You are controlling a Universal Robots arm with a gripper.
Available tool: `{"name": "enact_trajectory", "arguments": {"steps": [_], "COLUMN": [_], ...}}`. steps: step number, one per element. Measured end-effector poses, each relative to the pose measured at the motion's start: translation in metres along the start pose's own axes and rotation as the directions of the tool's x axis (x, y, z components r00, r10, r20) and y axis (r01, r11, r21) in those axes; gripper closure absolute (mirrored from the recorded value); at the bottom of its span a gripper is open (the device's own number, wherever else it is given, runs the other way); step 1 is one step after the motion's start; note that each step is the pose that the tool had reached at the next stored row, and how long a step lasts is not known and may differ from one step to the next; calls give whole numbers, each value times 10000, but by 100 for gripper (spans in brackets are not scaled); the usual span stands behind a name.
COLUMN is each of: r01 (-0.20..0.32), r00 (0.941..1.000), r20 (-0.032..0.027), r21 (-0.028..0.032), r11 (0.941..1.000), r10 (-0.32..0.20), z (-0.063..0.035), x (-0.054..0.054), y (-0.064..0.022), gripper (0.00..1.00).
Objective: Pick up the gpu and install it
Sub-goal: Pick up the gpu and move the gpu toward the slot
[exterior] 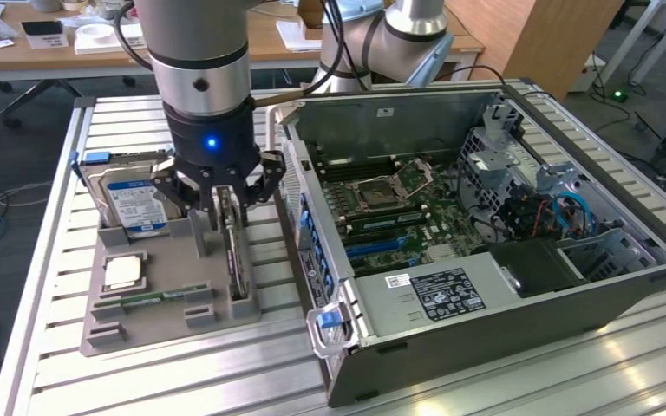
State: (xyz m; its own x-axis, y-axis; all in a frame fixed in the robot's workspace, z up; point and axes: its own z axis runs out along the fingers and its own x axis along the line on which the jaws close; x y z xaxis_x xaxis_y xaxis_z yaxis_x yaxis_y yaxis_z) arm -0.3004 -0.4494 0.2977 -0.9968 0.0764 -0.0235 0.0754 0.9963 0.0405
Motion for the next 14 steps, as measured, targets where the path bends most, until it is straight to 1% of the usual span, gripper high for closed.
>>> {"name": "enact_trajectory", "arguments": {"steps": [3, 8, 14], "r01": [0, -1, 0], "r00": [10000, 10000, 10000], "r20": [0, 0, 7], "r21": [0, 0, 0], "r11": [10000, 10000, 10000], "r10": [0, 1, 0], "z": [1, 6, 69], "x": [-27, -31, -30], "y": [2, 3, 0], "gripper": [58, 58, 58]}}
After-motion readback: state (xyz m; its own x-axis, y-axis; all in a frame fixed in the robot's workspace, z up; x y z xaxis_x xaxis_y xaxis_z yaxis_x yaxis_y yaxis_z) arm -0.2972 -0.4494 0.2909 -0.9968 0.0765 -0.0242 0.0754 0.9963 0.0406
